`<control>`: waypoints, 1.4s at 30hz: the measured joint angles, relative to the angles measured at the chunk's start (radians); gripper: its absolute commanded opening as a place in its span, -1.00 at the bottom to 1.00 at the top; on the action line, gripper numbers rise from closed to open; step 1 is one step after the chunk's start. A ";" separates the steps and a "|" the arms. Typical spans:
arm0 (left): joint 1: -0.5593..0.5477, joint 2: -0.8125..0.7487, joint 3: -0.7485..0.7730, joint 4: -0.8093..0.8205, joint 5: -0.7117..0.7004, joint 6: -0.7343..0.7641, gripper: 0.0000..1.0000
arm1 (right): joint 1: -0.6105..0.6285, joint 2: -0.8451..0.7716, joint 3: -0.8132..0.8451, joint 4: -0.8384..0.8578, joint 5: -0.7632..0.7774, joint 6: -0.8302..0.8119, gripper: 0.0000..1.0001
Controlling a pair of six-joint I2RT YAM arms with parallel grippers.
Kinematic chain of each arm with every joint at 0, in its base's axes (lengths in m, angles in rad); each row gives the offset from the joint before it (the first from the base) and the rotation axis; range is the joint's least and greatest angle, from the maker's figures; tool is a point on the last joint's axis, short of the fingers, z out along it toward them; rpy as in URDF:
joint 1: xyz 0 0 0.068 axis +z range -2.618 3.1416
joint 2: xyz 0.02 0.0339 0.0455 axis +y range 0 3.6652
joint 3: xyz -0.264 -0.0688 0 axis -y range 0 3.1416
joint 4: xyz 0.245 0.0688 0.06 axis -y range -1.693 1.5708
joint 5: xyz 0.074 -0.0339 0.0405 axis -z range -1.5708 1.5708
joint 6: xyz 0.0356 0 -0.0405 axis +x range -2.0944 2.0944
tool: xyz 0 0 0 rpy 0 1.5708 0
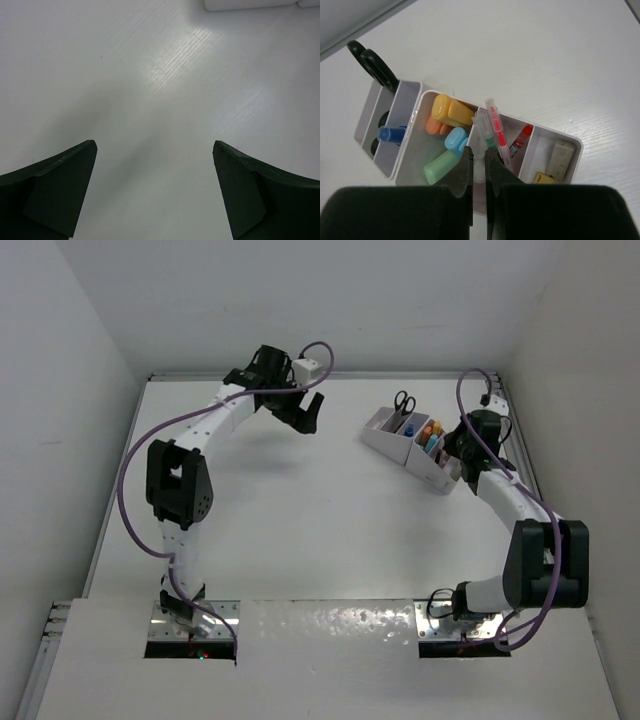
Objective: Sort the stationery into containers
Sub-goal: Place the pen cap in the storage box, then reset both arms
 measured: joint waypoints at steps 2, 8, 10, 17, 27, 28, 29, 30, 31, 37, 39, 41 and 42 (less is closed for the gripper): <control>0.016 -0.018 -0.014 -0.002 -0.014 -0.002 0.99 | 0.000 0.006 -0.006 0.003 0.008 0.001 -1.00; 0.056 -0.055 -0.029 0.000 -0.034 -0.008 0.99 | 0.000 0.018 -0.033 0.012 0.017 0.015 -0.89; 0.067 -0.056 -0.029 0.002 -0.040 -0.009 0.99 | 0.000 0.026 -0.035 0.013 0.017 0.026 -0.45; 0.109 -0.056 -0.029 0.000 -0.074 -0.010 0.99 | 0.000 0.031 -0.034 -0.014 0.018 0.018 0.76; 0.213 -0.151 -0.149 0.005 -0.198 -0.021 0.99 | -0.064 -0.190 -0.034 -0.238 0.048 -0.010 0.98; 0.235 -0.173 -0.172 0.008 -0.216 -0.024 0.99 | -0.082 -0.232 -0.040 -0.265 0.053 -0.007 0.97; 0.263 -0.200 -0.201 0.015 -0.234 -0.029 0.99 | -0.101 -0.278 -0.058 -0.291 0.059 -0.003 0.98; 0.292 -0.223 -0.227 0.016 -0.249 -0.033 0.99 | -0.117 -0.325 -0.082 -0.321 0.068 0.001 0.98; 0.329 -0.255 -0.268 0.030 -0.267 -0.039 0.99 | -0.135 -0.374 -0.108 -0.352 0.081 0.007 0.98; 0.575 -0.411 -0.520 0.060 -0.332 -0.094 0.99 | -0.181 -0.626 -0.275 -0.553 0.282 0.092 0.98; 0.623 -0.432 -0.585 0.061 -0.343 -0.115 0.99 | -0.181 -0.693 -0.316 -0.589 0.338 0.127 0.98; 0.634 -0.439 -0.633 0.060 -0.349 -0.128 0.99 | -0.181 -0.749 -0.348 -0.614 0.380 0.169 0.98; 0.633 -0.439 -0.650 0.061 -0.348 -0.133 0.99 | -0.181 -0.774 -0.362 -0.623 0.399 0.193 0.98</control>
